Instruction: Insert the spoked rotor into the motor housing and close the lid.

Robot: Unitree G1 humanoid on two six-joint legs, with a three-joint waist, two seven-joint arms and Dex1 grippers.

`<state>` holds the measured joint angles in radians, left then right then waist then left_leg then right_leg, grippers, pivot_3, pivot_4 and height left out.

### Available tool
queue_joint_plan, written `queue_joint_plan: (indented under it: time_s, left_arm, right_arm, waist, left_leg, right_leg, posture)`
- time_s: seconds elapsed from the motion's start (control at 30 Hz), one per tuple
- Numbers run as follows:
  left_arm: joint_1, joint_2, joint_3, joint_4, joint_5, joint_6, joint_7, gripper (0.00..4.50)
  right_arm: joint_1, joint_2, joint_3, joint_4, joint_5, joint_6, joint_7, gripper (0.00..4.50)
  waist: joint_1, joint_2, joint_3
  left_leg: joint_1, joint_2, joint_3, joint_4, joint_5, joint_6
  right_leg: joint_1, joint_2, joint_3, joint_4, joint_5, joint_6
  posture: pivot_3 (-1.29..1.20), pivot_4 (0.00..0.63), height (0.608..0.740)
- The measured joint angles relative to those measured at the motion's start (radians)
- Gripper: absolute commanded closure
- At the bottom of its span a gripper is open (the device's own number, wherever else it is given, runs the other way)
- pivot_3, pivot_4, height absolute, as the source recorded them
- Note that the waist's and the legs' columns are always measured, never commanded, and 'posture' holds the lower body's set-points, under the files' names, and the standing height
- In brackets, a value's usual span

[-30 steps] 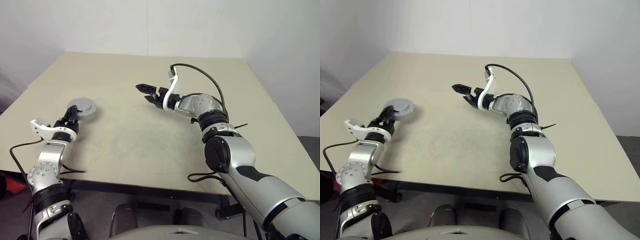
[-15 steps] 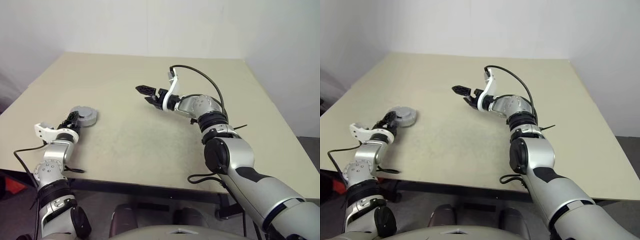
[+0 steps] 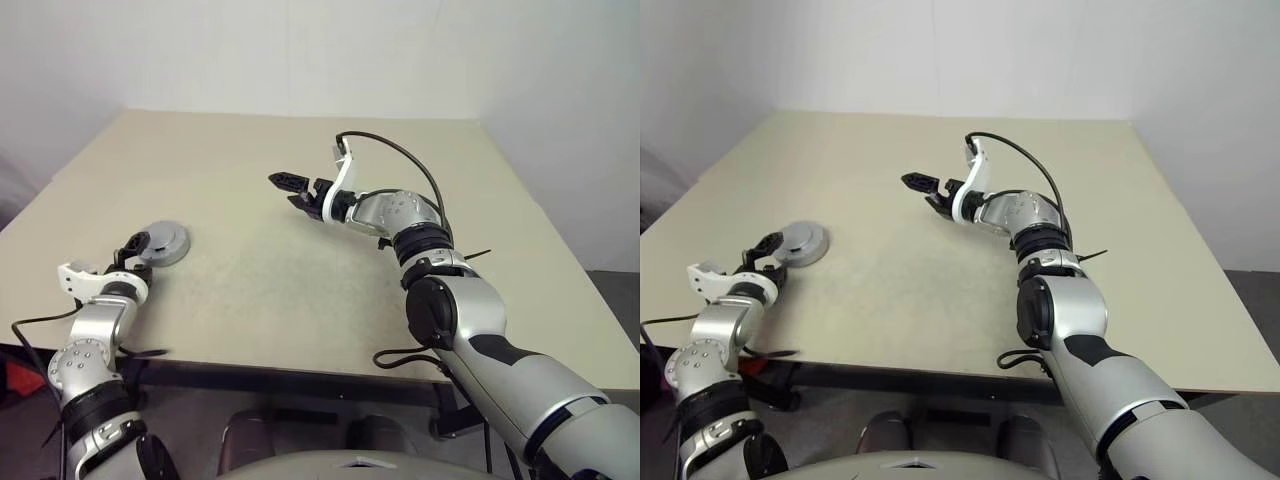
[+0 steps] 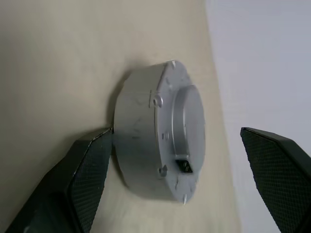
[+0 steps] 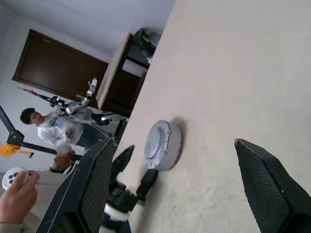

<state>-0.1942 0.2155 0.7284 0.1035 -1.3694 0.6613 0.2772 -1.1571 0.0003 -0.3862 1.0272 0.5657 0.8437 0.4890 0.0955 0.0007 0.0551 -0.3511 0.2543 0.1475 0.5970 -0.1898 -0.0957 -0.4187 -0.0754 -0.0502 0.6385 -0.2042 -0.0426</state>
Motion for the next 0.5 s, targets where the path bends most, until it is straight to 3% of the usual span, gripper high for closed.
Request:
queue_joint_plan:
  time_s: [0.3,0.5]
  left_arm:
    - [0.132,0.052,-0.121,-0.139,-0.177,0.243,0.064,0.03]
    - [0.091,0.155,-0.380,-0.262,0.066,0.261,-0.096,0.03]
  right_arm:
    - [0.003,0.004,0.027,-0.003,-0.025,-0.034,0.005,0.00]
    - [0.172,-0.083,0.300,-0.197,-0.201,-0.261,0.271,0.00]
  waist:
    - [0.009,0.007,-0.004]
    - [0.019,0.000,-0.004]
  left_leg:
    - [0.008,-0.007,0.000,0.000,-0.003,0.006]
    - [0.008,-0.010,-0.002,0.000,-0.004,0.007]
  right_leg:
    - [0.013,-0.006,0.000,0.000,-0.006,0.010]
    - [0.017,-0.011,-0.004,-0.002,-0.006,0.011]
  posture:
    - [0.00,0.000,0.740]
    - [0.00,0.000,0.740]
